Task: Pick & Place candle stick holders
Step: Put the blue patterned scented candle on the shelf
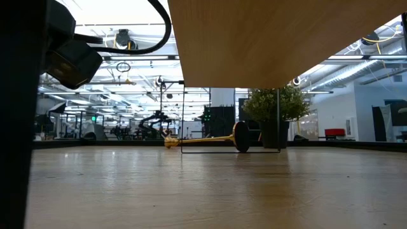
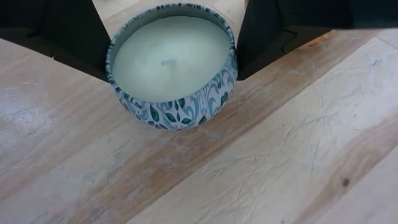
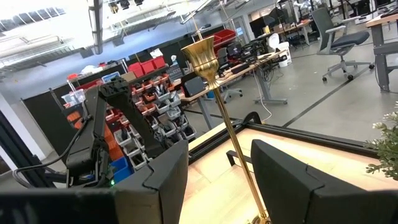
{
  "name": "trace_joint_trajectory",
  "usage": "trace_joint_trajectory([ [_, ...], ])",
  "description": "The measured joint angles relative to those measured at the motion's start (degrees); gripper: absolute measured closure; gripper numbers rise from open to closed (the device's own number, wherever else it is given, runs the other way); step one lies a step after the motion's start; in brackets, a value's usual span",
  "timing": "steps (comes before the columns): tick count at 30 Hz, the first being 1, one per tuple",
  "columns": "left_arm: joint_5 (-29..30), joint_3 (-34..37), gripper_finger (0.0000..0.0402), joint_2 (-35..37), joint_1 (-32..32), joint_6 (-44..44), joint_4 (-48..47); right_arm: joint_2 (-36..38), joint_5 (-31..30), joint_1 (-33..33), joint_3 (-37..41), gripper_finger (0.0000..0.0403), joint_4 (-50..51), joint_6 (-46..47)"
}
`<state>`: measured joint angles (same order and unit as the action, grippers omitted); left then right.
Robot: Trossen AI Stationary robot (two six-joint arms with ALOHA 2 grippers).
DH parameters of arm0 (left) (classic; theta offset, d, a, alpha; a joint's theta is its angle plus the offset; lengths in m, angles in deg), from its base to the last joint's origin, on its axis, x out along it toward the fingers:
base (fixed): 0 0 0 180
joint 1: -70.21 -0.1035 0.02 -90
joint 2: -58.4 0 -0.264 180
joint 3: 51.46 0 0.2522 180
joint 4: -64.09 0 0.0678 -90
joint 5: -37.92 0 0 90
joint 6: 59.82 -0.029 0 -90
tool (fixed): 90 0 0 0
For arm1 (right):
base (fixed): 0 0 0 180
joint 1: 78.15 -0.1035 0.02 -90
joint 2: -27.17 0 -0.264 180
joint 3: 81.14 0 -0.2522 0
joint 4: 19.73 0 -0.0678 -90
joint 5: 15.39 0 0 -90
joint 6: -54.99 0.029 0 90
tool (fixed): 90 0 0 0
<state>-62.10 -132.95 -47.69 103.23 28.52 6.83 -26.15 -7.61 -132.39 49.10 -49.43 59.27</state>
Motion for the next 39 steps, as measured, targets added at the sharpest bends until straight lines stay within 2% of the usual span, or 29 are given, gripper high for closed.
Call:
trace_joint_trajectory([
  [9,-0.32,-1.49,0.0109,0.0,-0.04,0.76,0.09,0.0,0.01,0.0,0.0,0.0232,0.0,0.01],
  [16,2.97,-4.18,0.0106,1.58,-1.27,0.74,0.01,0.0,0.0,0.0,-0.01,0.0232,0.0,0.29],
  [29,15.71,-4.31,0.0108,16.8,-3.99,8.86,-5.2,-0.02,0.03,0.02,-0.01,0.0232,0.02,0.59],
  [34,18.73,-4.28,0.0107,21.16,-4.22,13.14,-4.67,-0.02,0.18,0.01,-0.01,0.0232,0.02,-0.19],
  [39,19.49,-4.26,0.0102,22.96,-4.24,15.93,0.19,-0.02,6.01,0.02,-0.01,0.0232,-0.79,-4.75],
])
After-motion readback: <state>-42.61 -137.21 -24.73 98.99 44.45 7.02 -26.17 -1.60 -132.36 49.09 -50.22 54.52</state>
